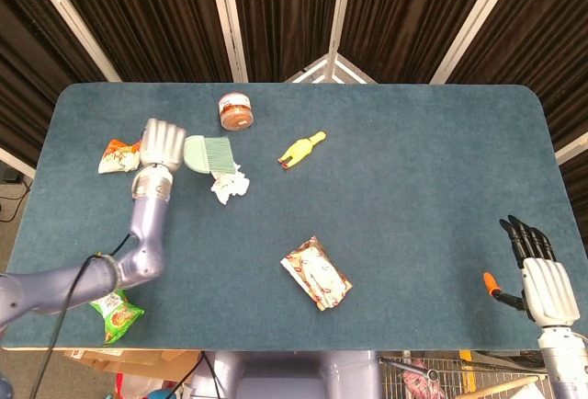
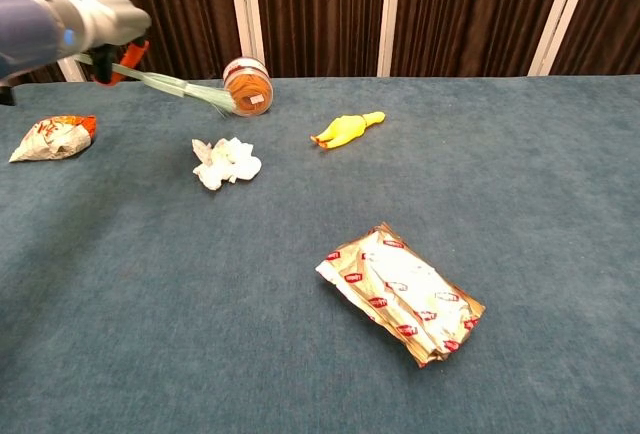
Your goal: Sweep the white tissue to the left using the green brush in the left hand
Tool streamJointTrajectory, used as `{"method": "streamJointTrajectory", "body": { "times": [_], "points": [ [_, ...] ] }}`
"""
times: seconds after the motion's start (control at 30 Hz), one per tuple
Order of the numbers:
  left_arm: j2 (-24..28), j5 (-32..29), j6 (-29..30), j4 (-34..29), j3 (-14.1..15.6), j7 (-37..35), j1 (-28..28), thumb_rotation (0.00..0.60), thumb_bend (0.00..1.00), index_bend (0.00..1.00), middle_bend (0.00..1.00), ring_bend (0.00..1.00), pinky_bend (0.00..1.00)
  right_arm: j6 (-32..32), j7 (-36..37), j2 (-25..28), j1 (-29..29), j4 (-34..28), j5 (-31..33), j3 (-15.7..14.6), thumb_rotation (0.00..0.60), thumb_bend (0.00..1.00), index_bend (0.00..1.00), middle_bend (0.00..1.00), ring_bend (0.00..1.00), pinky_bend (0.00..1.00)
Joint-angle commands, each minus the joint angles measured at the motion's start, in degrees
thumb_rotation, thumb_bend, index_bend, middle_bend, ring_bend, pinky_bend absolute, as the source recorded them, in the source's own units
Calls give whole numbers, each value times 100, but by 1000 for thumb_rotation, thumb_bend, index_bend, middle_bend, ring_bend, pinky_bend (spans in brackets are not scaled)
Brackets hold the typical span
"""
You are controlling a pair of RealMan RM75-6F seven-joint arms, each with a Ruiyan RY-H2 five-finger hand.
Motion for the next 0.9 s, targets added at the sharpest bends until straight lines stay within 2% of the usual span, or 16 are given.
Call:
{"method": "streamJointTrajectory", "body": {
  "times": [0.03, 0.37, 0.5, 0.63, 0.77, 0.9],
  "points": [
    [-388, -27, -186, 508, 67, 310, -310, 600, 849, 802, 1000, 1000, 1000, -18, 17, 6, 9, -7, 9, 4, 600, 344, 0, 0, 0, 0],
    [-1258, 50, -554, 1696, 364, 1237, -870, 600, 839, 809, 1000, 1000, 1000, -46, 137, 22, 21, 0, 18, 12, 600, 344, 0, 0, 0, 0],
    [-1573, 118, -621, 2039, 374, 1263, -915, 600, 839, 810, 1000, 1000, 1000, -36, 157, 31, 19, -3, -16, 3, 600, 344, 0, 0, 0, 0],
    [-1857, 434, -675, 2401, 482, 1258, -953, 600, 839, 811, 1000, 1000, 1000, -24, 170, 22, 20, 11, -51, -7, 600, 344, 0, 0, 0, 0],
    [-2004, 600, -797, 2529, 543, 1229, -902, 600, 837, 812, 1000, 1000, 1000, -13, 192, 22, 20, 27, -45, 4, 600, 344, 0, 0, 0, 0],
    [-1930, 834, -820, 2352, 758, 1279, -736, 600, 833, 813, 1000, 1000, 1000, -2, 215, 28, 16, 37, -39, 10, 600, 344, 0, 0, 0, 0]
  ]
}}
